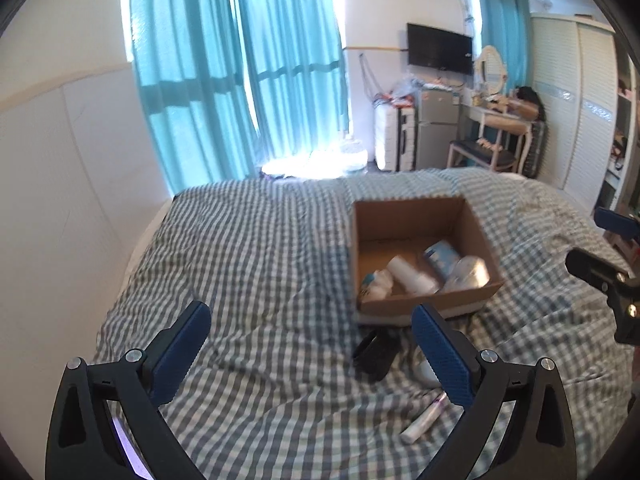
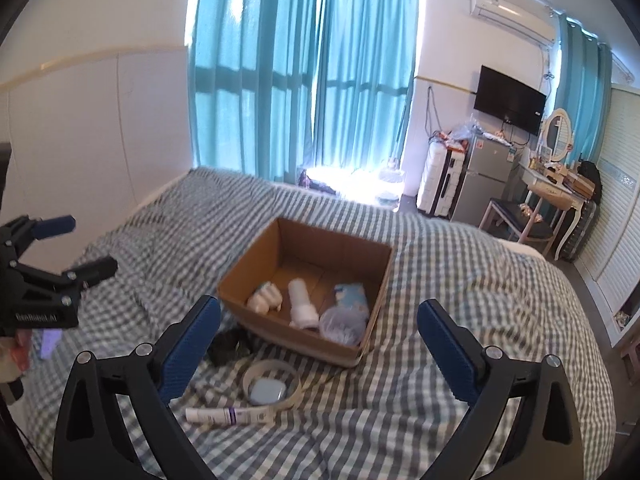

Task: Organize objects
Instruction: 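Grasp the tape roll with the right tool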

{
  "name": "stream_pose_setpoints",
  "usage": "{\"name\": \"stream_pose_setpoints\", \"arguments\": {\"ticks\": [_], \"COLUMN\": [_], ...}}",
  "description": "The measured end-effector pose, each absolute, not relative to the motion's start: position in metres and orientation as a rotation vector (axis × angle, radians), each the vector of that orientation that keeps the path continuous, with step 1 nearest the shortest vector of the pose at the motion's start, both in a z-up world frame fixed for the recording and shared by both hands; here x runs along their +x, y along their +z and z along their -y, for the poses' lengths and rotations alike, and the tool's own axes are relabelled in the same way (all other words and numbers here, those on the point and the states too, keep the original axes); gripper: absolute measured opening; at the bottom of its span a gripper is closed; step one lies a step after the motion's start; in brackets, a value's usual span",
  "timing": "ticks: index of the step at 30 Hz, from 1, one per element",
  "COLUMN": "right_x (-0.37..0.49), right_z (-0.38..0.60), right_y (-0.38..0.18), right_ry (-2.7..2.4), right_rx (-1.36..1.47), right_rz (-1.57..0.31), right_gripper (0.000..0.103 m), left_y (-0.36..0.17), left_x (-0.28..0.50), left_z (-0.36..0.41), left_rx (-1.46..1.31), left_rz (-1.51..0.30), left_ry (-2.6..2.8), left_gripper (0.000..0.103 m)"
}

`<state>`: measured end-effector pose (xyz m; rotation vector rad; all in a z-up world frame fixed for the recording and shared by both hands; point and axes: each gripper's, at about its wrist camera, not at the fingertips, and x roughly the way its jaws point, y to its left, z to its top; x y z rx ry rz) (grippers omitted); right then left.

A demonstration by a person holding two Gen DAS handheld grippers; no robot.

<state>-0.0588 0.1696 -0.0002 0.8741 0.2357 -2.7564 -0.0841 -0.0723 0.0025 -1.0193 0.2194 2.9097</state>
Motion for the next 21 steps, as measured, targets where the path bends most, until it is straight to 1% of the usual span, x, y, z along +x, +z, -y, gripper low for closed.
{"name": "stream_pose_setpoints", "arguments": {"ticks": [5,9,16,21], "right_x": [-0.082,-0.103,-0.129,-0.138], "right_z": [-0.147,-0.132,-0.121,-0.113], "right_y": [-0.059,-0.105,-0.173,-0.2], "right_ry": [-2.694,-2.628,-2.526,-2.448], "right_rx": [0.998,1.098,1.282,1.379], "right_rz": [-0.291,-0.289,-0.295,-0.329], "right_gripper": [0.099,0.099,0.099,0.099], "left_y": [-0.044,-0.084,-0.144,-0.165], "left_x": [-0.098,-0.117,-0.133,-0.139], "left_z": [0.075,0.071,0.057,0.061], "left_rx": [-1.129,-1.219,-1.341,-1.443], "left_rz": [-0.185,-0.154,-0.351,-0.332], "left_ry": [2.926,2.894,2.861,2.789], "left_gripper": [0.103,0.103,0.103,0.103]}}
